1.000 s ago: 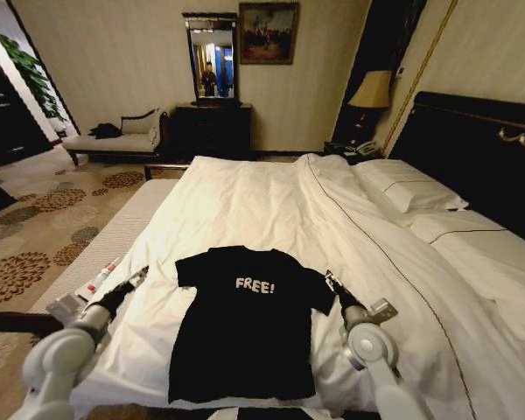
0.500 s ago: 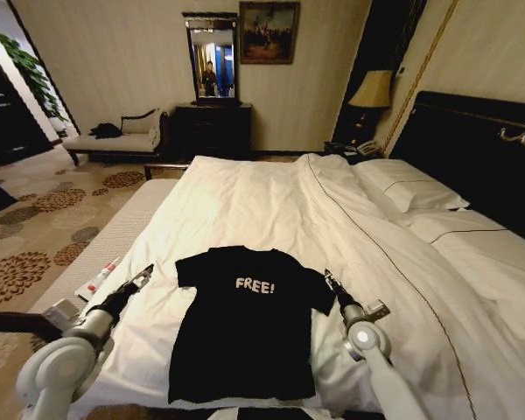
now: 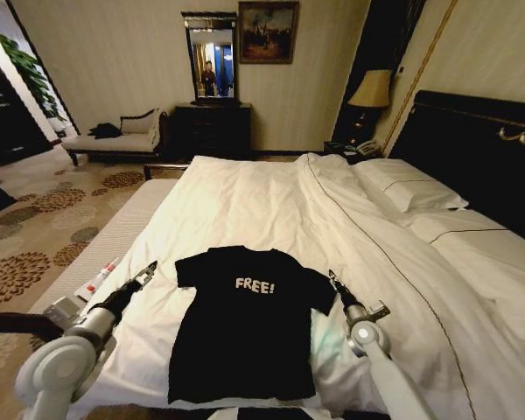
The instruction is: Fold the clothes on the bed.
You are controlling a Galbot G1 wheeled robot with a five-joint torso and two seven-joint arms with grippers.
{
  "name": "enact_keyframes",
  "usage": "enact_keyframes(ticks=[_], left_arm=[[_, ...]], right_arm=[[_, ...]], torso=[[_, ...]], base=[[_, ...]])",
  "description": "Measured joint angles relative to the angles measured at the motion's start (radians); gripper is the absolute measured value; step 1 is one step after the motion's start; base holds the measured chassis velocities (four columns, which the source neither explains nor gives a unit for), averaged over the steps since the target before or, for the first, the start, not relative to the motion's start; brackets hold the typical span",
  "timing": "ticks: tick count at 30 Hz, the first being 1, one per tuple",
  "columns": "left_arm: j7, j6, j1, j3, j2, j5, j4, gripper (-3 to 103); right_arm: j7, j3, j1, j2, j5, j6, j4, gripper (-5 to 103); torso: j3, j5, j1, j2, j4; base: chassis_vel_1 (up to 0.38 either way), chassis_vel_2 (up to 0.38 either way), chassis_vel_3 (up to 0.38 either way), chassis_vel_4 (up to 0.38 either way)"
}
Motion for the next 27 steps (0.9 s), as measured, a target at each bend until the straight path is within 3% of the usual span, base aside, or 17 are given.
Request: enact_keyframes(ticks=[6,9,12,14,16,17,18,20,27], left_arm=[[-0.004,0.001,0.002,-0.001,-0.001,0.0,-0.006,100],[-0.007,0.002,0.004,-0.006,0.001,0.0,-0.014,100],[-0.008,0.003,0.008,-0.011,0.002,0.0,-0.022,100],[-0.009,0.003,0.012,-0.013,0.002,0.0,-0.026,100],[-0.009,0.003,0.014,-0.015,0.0,0.0,-0.028,100],[-0.009,0.003,0.017,-0.015,-0.002,0.0,-0.031,100],[-0.009,0.004,0.017,-0.015,-0.004,0.0,-0.031,100],[-0.01,0.004,0.018,-0.014,-0.009,0.002,-0.034,100],[-0.012,0.004,0.016,-0.01,-0.017,0.0,-0.035,100]], right_arm=[[0.004,0.001,-0.004,0.007,0.009,0.008,-0.002,97],[0.01,-0.004,-0.005,0.018,0.009,0.007,-0.004,83],[0.013,-0.007,-0.005,0.023,0.008,0.005,-0.008,78],[0.013,-0.007,-0.005,0.024,0.008,0.004,-0.01,67],[0.013,-0.007,-0.006,0.023,0.007,0.004,-0.011,67],[0.015,-0.007,-0.008,0.022,0.006,0.004,-0.014,56],[0.016,-0.006,-0.008,0.022,0.005,0.003,-0.015,56],[0.02,-0.005,-0.01,0.02,0.001,0.003,-0.018,45],[0.024,-0.004,-0.014,0.019,-0.011,0.003,-0.018,24]], torso=[[0.0,0.0,0.0,0.0,0.0],[0.0,0.0,0.0,0.0,0.0001],[0.0,0.0,0.0,0.0,0.0001],[0.0,0.0,0.0,0.0,0.0001],[0.0,0.0,0.0,0.0,0.0001],[0.0,0.0001,0.0,0.0,0.0],[0.0,0.0,0.0,0.0,0.0],[0.0,0.0,0.0,0.0,0.0001],[0.0,0.0001,0.0,0.0,0.0001]], base=[[0.0,0.0,0.0,0.0],[0.0,0.0,0.0,0.0],[0.0,0.0,0.0,0.0],[0.0,0.0,0.0,0.0],[0.0,0.0,0.0,0.0],[0.0,0.0,0.0,0.0],[0.0,0.0,0.0,0.0],[0.0,0.0,0.0,0.0],[0.0,0.0,0.0,0.0]])
